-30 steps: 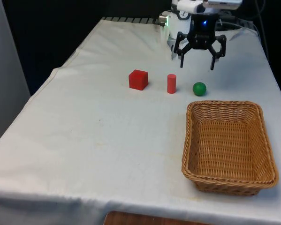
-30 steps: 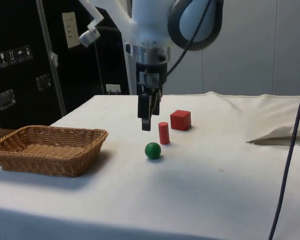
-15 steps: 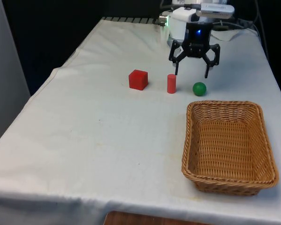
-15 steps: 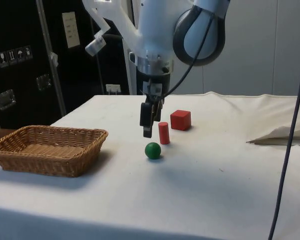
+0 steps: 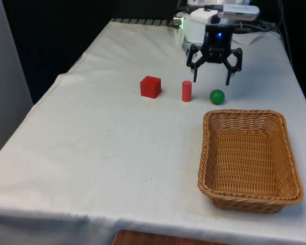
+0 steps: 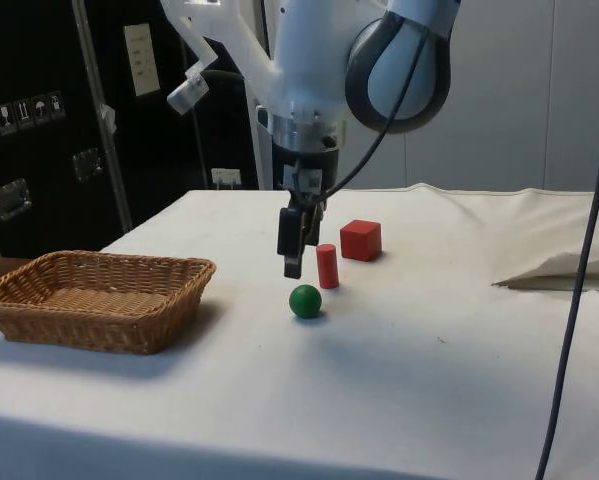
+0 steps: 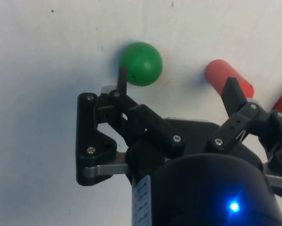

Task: Pick up the object to the left of the cylinder and place it into the basket.

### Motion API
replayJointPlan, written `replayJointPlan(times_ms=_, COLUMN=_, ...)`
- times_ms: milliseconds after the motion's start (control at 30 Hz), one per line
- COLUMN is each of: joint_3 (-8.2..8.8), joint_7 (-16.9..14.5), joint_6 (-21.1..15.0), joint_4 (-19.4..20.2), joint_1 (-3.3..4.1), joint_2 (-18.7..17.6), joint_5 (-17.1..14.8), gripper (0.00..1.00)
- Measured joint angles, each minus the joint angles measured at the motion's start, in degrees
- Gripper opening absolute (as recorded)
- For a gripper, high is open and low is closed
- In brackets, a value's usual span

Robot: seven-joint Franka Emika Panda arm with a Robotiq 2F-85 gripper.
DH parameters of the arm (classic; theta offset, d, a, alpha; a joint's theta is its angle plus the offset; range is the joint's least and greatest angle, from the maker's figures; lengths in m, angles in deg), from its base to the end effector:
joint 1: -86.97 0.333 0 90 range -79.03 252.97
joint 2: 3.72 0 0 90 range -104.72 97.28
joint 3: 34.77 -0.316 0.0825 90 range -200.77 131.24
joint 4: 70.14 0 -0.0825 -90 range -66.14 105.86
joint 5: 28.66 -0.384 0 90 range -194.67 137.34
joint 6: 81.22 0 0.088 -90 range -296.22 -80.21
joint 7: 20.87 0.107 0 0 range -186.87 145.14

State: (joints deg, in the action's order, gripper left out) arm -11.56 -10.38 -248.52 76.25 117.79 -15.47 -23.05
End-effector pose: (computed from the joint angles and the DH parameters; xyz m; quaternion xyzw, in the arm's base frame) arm 0.4661 0.0625 0.2157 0.9944 0.0289 0.0936 0.0403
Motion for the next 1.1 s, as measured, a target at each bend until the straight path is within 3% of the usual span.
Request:
replayJointPlan(times_ms=233, joint_3=-1.15, joint_7=1.1, joint_6=-0.2, joint_4=0.0, joint_1=0.06, joint_2=-0.3, joint_5=0.0, gripper=1.00)
replayJointPlan(times_ms=500, joint_3=-2.35, joint_7=2.5, joint_6=-2.8, joint_4=-0.1, joint_1=0.06, joint_2=-3.3, joint_5=0.0, gripper=1.00)
replayJointPlan(times_ms=867, joint_3=-2.64, joint_7=3.3, joint_6=-6.2, joint_4=-0.7, joint_1=0.06, joint_2=-7.6, joint_5=0.0, gripper=1.00)
replayJointPlan(times_ms=1067, joint_3=-2.64, joint_7=3.3, joint_6=-6.2, joint_4=-0.9, joint_1=0.06, joint_2=-8.0, joint_5=0.0, gripper=1.00)
replayJointPlan(times_ms=1100, joint_3=-2.64, joint_7=3.3, joint_6=-6.2, joint_4=-0.9, joint_1=0.06, joint_2=-8.0, joint_5=0.0, gripper=0.88)
